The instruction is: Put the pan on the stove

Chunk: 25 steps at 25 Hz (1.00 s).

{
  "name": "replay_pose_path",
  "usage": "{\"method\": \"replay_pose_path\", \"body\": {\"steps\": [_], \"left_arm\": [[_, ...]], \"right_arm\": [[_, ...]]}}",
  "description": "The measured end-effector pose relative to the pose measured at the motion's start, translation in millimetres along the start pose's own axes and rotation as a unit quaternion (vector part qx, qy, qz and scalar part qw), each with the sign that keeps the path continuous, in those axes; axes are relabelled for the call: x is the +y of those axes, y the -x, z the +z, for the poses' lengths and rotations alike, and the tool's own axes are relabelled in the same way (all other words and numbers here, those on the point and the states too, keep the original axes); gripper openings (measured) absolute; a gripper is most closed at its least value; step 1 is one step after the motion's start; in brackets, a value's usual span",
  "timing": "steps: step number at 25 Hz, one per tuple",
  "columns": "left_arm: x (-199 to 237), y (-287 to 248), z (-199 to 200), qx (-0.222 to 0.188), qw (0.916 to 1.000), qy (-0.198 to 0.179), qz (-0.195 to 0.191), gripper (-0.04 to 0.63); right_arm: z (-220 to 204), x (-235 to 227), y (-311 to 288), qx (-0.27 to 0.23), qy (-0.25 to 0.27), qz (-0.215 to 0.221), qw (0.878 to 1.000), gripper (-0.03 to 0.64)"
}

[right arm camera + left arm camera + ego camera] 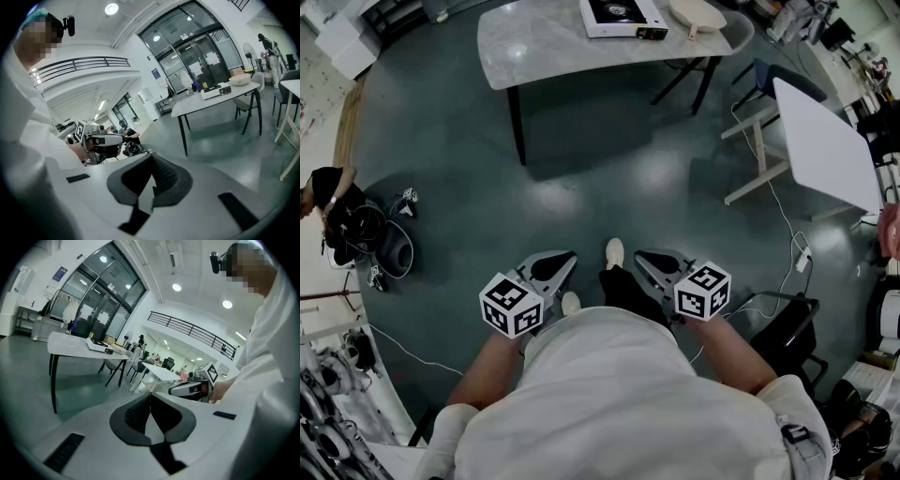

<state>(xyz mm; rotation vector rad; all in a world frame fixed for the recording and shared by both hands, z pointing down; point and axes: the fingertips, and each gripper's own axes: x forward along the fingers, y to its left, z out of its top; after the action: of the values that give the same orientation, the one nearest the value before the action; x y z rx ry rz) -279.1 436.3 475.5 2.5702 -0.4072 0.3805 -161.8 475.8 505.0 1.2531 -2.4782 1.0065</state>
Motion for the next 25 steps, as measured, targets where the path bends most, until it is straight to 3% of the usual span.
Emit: {"method": "replay_pose_path", "body": {"steps": [6,14,19,21,25], "left_arm": [[-3,-85,56,0.006,0.9993,-0.024,-0.027,0.020],[6,-174,134,0.007,0.9985,-0.048,-0.024,0.020],[20,-206,158,0.008,0.9985,-0.047,-0.025,0.020],[33,-216,166,0.007,0.9988,-0.042,-0.023,0.020],[69,-233,176,0.008,0.9990,-0.038,-0.021,0.020]], "right_arm": [[47,-80,14,-0.014,-0.012,-0.009,1.000,0.003],[118,-171,32,-0.044,-0.013,0.006,0.999,0.005],[140,-218,28,-0.069,-0.060,0.007,0.996,0.014],[151,-234,20,-0.070,-0.073,0.010,0.995,0.057],[170,-267,1,-0.076,-0.102,0.008,0.992,0.083]]}}
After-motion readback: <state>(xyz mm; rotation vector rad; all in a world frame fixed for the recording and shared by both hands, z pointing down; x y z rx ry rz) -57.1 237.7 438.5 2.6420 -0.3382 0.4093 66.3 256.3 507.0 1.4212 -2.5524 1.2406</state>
